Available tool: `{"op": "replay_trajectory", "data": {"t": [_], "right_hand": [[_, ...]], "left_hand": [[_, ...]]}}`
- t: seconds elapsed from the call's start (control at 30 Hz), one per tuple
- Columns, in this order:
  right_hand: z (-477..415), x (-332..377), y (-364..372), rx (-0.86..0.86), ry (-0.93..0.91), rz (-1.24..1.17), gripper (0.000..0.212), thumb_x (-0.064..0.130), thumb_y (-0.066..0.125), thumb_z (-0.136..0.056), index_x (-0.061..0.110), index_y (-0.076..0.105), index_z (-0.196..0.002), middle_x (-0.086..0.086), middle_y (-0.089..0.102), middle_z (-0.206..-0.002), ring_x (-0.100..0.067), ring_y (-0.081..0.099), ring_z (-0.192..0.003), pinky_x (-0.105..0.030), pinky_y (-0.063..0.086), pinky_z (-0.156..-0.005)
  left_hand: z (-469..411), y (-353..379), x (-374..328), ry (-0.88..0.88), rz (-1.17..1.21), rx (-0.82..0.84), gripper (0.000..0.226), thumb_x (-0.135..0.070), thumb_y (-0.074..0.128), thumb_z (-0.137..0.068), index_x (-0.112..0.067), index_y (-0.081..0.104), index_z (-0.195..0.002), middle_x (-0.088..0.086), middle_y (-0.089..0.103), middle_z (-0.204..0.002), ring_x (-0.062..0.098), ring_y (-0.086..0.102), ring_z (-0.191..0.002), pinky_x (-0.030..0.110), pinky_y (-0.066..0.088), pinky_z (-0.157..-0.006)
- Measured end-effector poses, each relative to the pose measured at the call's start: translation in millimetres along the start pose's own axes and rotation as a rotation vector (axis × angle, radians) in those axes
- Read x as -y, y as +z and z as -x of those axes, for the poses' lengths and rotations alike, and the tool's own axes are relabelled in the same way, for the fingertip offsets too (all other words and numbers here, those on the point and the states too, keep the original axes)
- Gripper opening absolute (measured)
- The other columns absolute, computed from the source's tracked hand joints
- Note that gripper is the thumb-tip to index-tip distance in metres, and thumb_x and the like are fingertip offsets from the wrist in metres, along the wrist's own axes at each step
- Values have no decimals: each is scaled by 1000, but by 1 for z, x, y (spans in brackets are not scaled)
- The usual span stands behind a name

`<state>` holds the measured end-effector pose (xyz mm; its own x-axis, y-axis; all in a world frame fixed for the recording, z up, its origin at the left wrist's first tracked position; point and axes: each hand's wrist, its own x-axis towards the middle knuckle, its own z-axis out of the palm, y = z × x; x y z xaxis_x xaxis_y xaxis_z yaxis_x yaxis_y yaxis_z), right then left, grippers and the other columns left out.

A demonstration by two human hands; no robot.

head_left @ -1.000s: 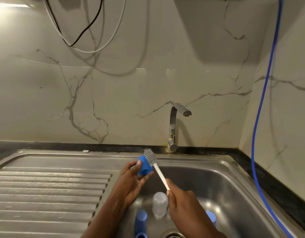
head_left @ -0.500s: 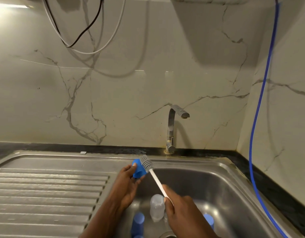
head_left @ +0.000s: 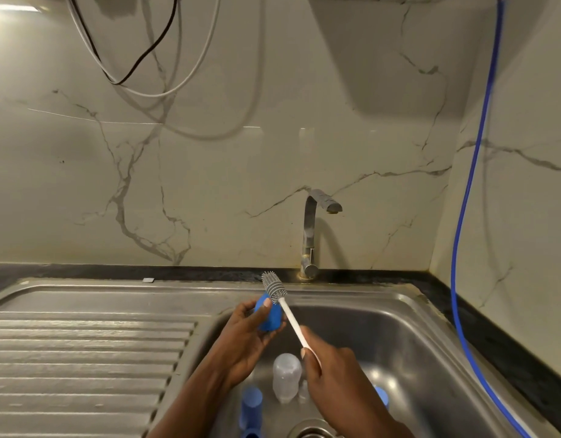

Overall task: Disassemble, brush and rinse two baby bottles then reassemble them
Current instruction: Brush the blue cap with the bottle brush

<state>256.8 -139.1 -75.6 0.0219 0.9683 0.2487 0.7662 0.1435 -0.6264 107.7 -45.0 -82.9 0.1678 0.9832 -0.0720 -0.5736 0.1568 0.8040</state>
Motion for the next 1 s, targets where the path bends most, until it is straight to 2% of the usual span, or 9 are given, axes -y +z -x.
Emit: {"op": "replay_trajectory", "data": {"t": [0.07, 0.17, 0.3, 0.4, 0.53, 0.63, 0.77, 0.9, 1.0], "right_hand": [[1, 0, 2, 8, 7, 0, 46, 34, 33, -101, 49, 32, -144, -10, 61, -101, -22, 52, -83, -28, 39, -77], [4, 2, 3, 64, 22, 41, 44, 37, 33, -99, 47, 32, -142, -14, 60, -109, -30, 58, -100, -28, 37, -76], [12, 17, 0, 83, 30, 94, 45, 39, 34, -100, 50, 28, -144, -13, 59, -117, -30, 55, -114, -29, 42, -87], [7, 17, 0, 40, 34, 76, 46, 37, 35, -101, 49, 29, -145, -15, 62, -112, -28, 60, -105, -25, 35, -74], [2, 9, -6, 5, 33, 35, 45, 32, 36, -102, 44, 33, -146, -12, 64, -109, -24, 61, -100, -23, 38, -74], [2, 6, -8, 4, 45, 23, 45, 32, 36, -102, 44, 34, -146, -11, 65, -109, -24, 61, -102, -23, 39, -76], [5, 9, -5, 39, 47, 8, 45, 34, 34, -102, 49, 32, -144, -12, 61, -109, -24, 59, -104, -27, 43, -85], [11, 13, 0, 94, 55, 56, 46, 40, 34, -100, 53, 29, -143, -13, 57, -116, -28, 57, -112, -27, 42, -86], [12, 18, 4, 71, 43, 93, 47, 42, 34, -100, 51, 25, -146, -13, 58, -118, -28, 57, -113, -28, 43, -90]], "left_hand": [[-3, -2, -1, 16, -9, -61, 60, -12, 70, -73, -1, 49, -129, 25, 57, -127, 36, 64, -106, 38, 61, -77], [-10, -16, -4, 34, 152, -153, 52, -16, 66, -83, -4, 49, -131, 25, 56, -129, 38, 62, -112, 42, 57, -86], [-12, -20, -3, 90, 94, -205, 32, -24, 56, -97, -12, 47, -126, 19, 59, -123, 26, 63, -90, 35, 52, -68], [-11, -18, -4, 65, 26, -90, 16, -22, 52, -99, -16, 56, -113, 19, 62, -123, 27, 64, -94, 34, 48, -75], [-3, -15, -7, -19, -11, 33, 28, -15, 53, -97, -11, 57, -125, 19, 60, -126, 36, 62, -112, 40, 52, -88], [2, -7, -5, -39, 4, 70, 31, -14, 58, -94, -5, 57, -124, 22, 60, -125, 38, 64, -111, 45, 51, -97], [-1, -6, -4, 3, -6, -31, 48, -16, 67, -81, -1, 55, -124, 22, 62, -120, 33, 68, -103, 40, 57, -89], [-9, -22, -6, -26, 218, -141, 51, -19, 66, -86, -1, 52, -131, 28, 58, -129, 39, 63, -113, 40, 60, -83], [-6, -21, -6, -36, 256, -109, 45, -23, 60, -94, 0, 52, -132, 28, 60, -127, 38, 65, -110, 38, 62, -75]]}}
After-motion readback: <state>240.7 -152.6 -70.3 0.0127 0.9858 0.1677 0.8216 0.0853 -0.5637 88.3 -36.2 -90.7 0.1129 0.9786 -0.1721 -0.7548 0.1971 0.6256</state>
